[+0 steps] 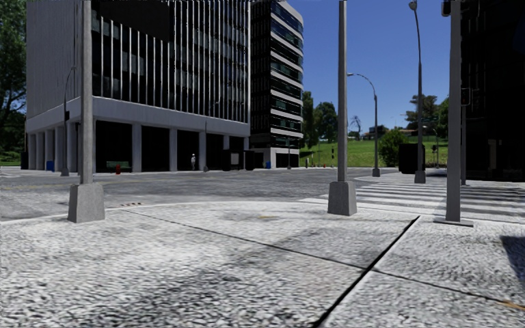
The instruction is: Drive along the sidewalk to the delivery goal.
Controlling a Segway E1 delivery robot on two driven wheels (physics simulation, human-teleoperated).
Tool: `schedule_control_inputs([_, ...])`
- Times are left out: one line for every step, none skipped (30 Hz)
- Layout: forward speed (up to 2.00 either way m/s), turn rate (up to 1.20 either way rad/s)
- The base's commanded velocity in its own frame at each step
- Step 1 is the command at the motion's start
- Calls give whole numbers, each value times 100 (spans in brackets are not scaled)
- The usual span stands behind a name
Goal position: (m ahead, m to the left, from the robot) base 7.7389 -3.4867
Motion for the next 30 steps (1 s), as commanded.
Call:
schedule_control_inputs([104, -60])
schedule_control_inputs([104, -60])
schedule_control_inputs([104, -60])
schedule_control_inputs([104, -60])
schedule_control_inputs([104, -60])
schedule_control_inputs([104, -60])
schedule_control_inputs([104, -60])
schedule_control_inputs([104, -60])
schedule_control_inputs([104, -60])
schedule_control_inputs([104, -60])
schedule_control_inputs([104, -60])
schedule_control_inputs([104, -60])
schedule_control_inputs([104, -60])
schedule_control_inputs([104, -53])
schedule_control_inputs([104, -47])
schedule_control_inputs([104, -45])
schedule_control_inputs([104, -45])
schedule_control_inputs([104, -44])
schedule_control_inputs([104, -44])
schedule_control_inputs([104, -44])
schedule_control_inputs([104, -44])
schedule_control_inputs([104, -44])
schedule_control_inputs([104, -44])
schedule_control_inputs([104, -43])
schedule_control_inputs([104, -39])
schedule_control_inputs([104, -26])
schedule_control_inputs([104, -26])
schedule_control_inputs([104, -15])
schedule_control_inputs([105, 0])
schedule_control_inputs([107, 0])
